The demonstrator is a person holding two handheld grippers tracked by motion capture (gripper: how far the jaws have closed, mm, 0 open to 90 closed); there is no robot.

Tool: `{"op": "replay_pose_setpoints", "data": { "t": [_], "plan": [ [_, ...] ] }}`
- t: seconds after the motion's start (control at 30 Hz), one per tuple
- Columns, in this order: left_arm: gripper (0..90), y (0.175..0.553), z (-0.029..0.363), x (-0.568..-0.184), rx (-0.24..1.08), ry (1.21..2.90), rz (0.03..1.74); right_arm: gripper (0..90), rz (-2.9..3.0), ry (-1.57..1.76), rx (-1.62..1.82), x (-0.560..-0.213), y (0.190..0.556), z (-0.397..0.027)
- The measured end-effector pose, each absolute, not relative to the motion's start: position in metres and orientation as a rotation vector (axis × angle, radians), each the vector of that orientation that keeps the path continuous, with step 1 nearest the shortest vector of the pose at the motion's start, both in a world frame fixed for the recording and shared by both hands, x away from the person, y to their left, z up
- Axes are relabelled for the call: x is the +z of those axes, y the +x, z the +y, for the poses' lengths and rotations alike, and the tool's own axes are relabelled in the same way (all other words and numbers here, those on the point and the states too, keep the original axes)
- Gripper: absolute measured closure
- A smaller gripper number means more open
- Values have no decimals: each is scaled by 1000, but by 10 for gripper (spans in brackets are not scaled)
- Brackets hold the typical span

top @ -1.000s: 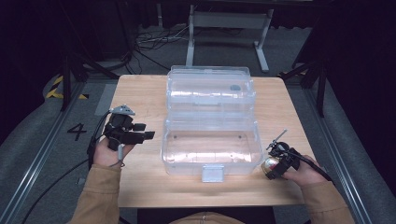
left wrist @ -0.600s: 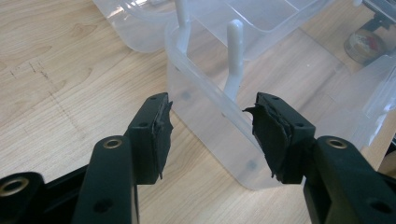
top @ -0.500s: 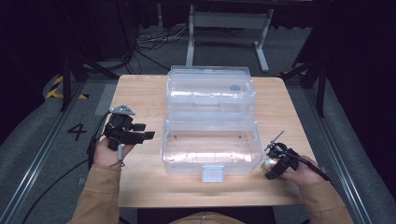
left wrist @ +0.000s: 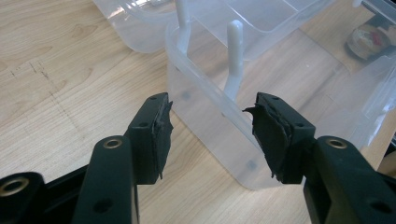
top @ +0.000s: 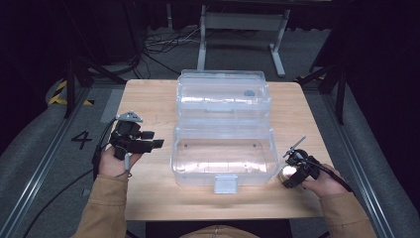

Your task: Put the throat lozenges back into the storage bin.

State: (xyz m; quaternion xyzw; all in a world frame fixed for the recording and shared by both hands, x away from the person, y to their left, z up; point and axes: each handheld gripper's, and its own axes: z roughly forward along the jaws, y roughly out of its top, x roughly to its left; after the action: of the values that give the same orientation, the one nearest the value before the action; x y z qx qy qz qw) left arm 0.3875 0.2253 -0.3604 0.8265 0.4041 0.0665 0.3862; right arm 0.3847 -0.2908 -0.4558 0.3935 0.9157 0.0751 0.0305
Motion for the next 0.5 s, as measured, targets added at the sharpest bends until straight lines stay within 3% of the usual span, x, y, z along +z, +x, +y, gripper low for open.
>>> {"op": "replay_pose_setpoints", "data": {
  "t": [0.5],
  "plan": [
    [470,382,229,-358,183,2088,1043,205,2763,1217,338,-418,387,-294]
  ]
}}
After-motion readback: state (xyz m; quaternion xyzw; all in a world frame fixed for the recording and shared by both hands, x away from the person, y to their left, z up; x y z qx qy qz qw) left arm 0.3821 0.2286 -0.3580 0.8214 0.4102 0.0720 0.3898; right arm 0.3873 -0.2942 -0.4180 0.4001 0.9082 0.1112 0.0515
